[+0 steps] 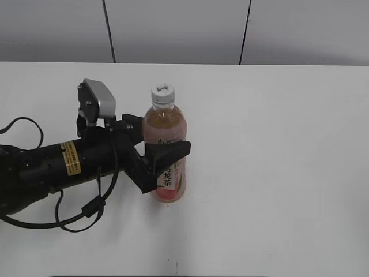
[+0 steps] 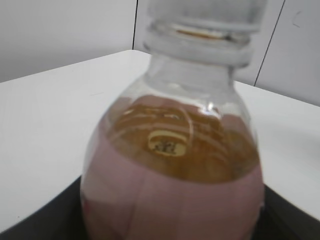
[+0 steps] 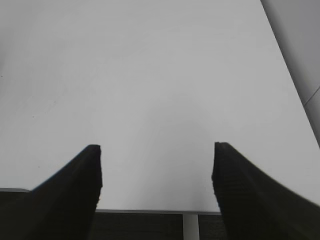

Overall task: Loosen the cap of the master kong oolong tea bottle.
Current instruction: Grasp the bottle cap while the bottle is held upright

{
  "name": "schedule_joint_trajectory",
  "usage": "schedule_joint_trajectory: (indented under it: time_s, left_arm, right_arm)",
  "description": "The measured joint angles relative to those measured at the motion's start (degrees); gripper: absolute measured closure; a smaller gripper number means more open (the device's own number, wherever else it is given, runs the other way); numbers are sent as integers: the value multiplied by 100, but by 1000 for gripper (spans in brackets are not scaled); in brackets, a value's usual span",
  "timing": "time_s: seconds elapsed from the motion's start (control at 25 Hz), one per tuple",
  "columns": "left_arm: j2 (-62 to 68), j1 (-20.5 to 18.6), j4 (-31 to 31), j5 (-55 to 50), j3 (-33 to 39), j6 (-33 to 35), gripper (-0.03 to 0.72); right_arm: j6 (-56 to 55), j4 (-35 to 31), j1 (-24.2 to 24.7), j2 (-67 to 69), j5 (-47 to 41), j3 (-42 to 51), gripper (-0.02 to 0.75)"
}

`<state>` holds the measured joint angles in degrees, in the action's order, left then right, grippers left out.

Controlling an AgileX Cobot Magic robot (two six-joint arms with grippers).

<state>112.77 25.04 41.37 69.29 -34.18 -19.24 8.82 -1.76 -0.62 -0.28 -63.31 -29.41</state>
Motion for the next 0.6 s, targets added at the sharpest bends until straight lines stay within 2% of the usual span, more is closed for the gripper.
schedule_joint_trajectory:
  time_s: [0.16, 0.28, 0.6]
  left_arm:
    - [0, 0, 0, 0, 0, 0, 233]
    - [0, 0, 0, 0, 0, 0, 233]
    - [0, 0, 0, 5, 0, 0, 233]
  right_arm:
    - [7, -164, -6, 35, 6, -95, 213]
    - [252, -361, -10, 545, 6, -377, 213]
    - [1061, -805, -42, 2841, -145, -2018, 213]
